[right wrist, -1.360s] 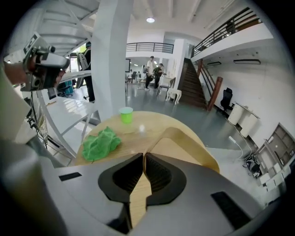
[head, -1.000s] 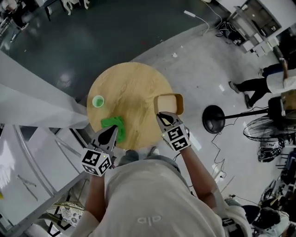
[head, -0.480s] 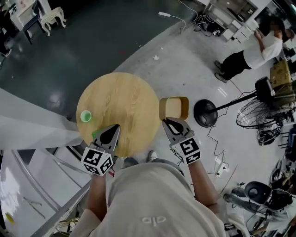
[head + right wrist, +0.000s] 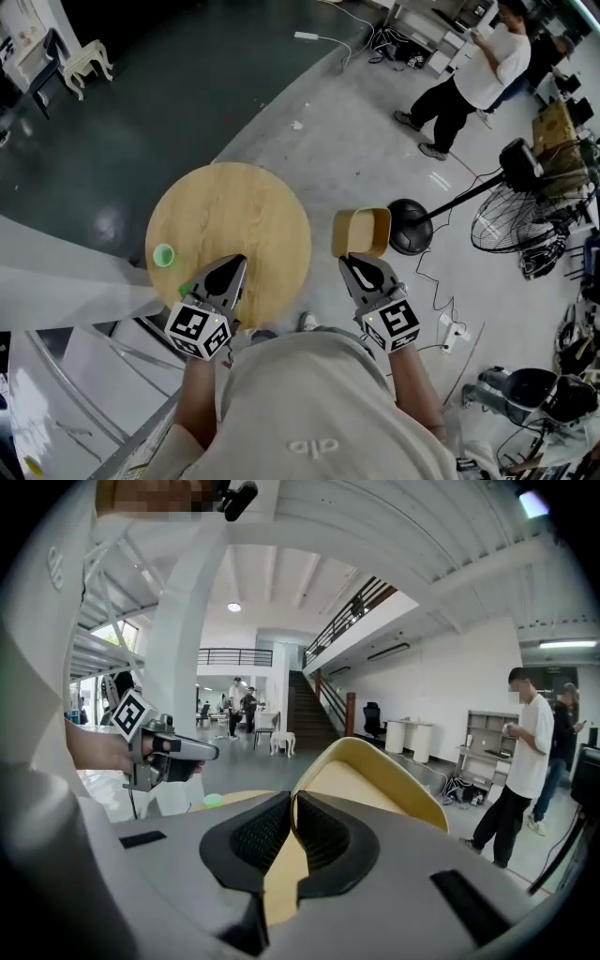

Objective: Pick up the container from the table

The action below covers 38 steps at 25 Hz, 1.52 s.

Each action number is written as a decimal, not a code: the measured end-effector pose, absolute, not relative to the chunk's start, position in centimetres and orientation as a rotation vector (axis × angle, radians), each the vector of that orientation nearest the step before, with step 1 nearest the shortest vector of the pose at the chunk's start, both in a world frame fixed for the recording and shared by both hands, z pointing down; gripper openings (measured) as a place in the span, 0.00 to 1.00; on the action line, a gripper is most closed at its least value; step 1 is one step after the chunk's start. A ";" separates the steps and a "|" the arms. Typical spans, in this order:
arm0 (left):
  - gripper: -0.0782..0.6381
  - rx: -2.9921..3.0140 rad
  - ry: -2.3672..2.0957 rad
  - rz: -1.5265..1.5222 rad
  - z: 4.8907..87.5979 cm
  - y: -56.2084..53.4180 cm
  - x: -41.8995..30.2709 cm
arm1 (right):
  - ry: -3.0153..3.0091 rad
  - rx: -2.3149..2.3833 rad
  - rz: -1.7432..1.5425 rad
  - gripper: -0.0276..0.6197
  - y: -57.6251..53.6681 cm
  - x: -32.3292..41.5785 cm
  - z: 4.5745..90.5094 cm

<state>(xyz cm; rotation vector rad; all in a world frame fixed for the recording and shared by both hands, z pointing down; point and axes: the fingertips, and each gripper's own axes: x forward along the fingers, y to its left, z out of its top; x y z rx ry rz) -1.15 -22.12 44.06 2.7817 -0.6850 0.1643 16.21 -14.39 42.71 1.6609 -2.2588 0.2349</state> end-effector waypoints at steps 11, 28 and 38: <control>0.13 2.822 -0.633 0.144 42.6 -21.1 0.8 | -2.269 1.743 0.230 0.11 -12.4 17.9 42.5; 0.13 2.818 -0.668 0.143 42.2 -21.5 0.1 | -2.275 1.751 0.262 0.11 -13.1 17.5 42.9; 0.13 2.809 -0.679 0.142 42.7 -21.8 -0.9 | -2.276 1.748 0.263 0.11 -13.4 16.7 43.2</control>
